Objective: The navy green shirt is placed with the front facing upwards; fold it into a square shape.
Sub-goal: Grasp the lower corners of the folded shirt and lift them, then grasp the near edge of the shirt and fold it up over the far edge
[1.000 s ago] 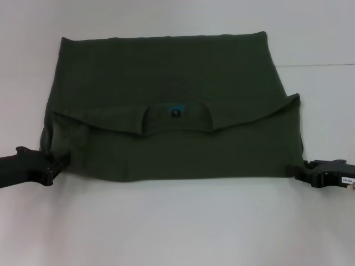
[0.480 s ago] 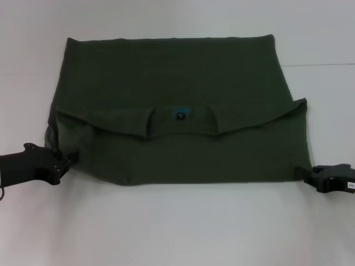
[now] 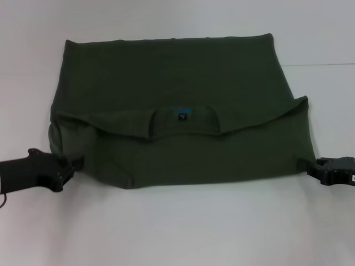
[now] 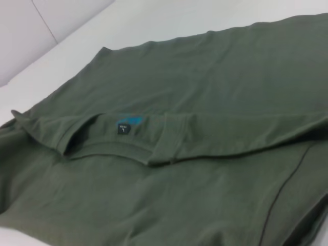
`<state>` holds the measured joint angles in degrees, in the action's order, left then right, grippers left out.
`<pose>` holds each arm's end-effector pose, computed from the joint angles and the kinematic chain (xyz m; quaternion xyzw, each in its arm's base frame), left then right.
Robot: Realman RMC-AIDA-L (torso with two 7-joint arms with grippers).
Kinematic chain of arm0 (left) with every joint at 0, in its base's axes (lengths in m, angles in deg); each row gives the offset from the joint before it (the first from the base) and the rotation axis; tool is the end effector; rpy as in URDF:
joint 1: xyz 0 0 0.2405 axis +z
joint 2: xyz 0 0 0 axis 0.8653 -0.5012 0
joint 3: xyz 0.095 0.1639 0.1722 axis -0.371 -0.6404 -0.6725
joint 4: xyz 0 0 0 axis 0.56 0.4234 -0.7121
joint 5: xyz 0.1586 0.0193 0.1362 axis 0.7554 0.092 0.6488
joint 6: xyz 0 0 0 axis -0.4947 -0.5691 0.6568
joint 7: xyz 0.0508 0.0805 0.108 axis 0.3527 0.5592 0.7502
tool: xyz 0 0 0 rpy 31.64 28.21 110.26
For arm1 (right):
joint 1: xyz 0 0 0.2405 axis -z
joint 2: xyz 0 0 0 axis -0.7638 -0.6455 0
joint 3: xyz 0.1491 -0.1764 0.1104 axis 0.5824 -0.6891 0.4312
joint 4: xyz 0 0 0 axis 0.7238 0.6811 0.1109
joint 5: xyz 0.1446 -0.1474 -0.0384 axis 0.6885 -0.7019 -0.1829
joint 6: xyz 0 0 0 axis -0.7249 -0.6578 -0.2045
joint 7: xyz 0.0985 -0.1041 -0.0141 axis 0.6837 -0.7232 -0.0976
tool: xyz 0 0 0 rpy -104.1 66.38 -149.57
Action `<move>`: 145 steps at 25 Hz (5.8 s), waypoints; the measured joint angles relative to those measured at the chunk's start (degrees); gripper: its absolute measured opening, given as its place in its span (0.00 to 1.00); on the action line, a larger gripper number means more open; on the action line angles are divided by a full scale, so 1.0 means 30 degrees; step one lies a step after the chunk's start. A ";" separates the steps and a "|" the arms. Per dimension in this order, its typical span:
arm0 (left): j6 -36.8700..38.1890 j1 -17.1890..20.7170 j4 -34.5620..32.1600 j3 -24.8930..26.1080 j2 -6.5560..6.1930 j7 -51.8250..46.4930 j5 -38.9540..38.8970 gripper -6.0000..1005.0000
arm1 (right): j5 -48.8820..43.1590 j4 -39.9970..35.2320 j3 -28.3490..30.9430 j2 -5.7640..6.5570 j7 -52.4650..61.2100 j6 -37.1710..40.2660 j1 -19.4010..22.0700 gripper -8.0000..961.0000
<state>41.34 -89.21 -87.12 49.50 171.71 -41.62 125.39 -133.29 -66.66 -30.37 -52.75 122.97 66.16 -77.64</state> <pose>-0.3175 0.3351 0.0160 -0.9180 -0.2746 -0.1046 0.2665 0.3558 0.3256 0.0120 -0.8459 0.4295 0.1683 0.2677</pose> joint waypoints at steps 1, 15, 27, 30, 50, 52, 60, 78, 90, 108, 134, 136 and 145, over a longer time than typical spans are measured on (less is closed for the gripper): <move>0.0201 0.0204 -0.0107 -0.0060 -0.0017 -0.0002 0.0003 0.04 | 0.0022 -0.0082 0.0032 0.0002 0.0022 0.0064 0.0069 0.13; 0.3040 0.2202 -0.1182 0.0657 0.0009 0.0917 -0.0156 0.04 | 0.0141 -0.1889 0.0389 -0.0091 -0.0270 0.2065 0.1441 0.12; 0.5958 0.3481 -0.1249 0.0911 0.0015 0.2415 -0.0017 0.04 | 0.0228 -0.2097 0.0387 -0.0233 -0.1276 0.3853 0.2256 0.12; 0.6492 0.3838 -0.1290 0.1767 0.0011 0.2949 -0.0013 0.04 | 0.0397 -0.2547 0.0814 -0.0352 -0.2018 0.4904 0.2961 0.12; 1.0039 0.5718 -0.0811 0.4694 0.0063 0.6826 0.0399 0.04 | 0.0254 -0.1318 0.4444 -0.0757 -1.0715 0.9329 0.7470 0.12; 1.0535 0.6064 -0.0805 0.5120 0.0076 0.7224 0.0486 0.04 | 0.0207 -0.1286 0.4453 -0.0783 -1.0878 0.9320 0.7640 0.12; 1.0927 0.6718 -0.0807 0.5641 0.0183 0.7660 0.1422 0.04 | -0.0566 -0.1013 0.4932 -0.0845 -1.2015 1.0173 0.8444 0.12; 1.1361 0.6324 -0.0338 0.6704 0.0132 0.8509 0.1477 0.04 | -0.0713 -0.0360 0.6618 -0.0786 -1.2733 1.0853 0.8456 0.12; 1.0975 0.4913 0.0678 0.7887 -0.0013 0.6726 -0.2862 0.04 | -0.0595 -0.0543 1.0318 -0.0291 -0.9190 1.2130 0.5144 0.12; 0.2002 0.0893 0.3262 0.5731 -0.0016 0.3216 -0.3605 0.05 | -0.0567 -0.0325 0.8866 -0.0080 -0.4256 0.4713 0.0484 0.12; -0.7885 -0.4086 0.4644 0.3680 -0.0124 0.1990 -0.4137 0.07 | -0.0328 0.0682 0.5719 0.0240 -0.1078 -0.4293 -0.4585 0.12; -0.8553 -0.4274 0.4876 0.3466 -0.0138 0.1989 -0.4141 0.08 | -0.0329 0.0997 0.5523 0.0225 -0.1109 -0.5149 -0.4884 0.12; -1.2061 -0.5059 0.6296 0.2366 -0.0022 0.2170 -0.4161 0.09 | 0.1061 0.2542 0.3884 -0.0002 -0.2078 -0.8898 -0.5601 0.16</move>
<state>5.15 -104.39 -68.23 56.60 171.65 -35.11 112.90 -130.11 -59.04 -18.72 -52.75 116.74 39.47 -94.44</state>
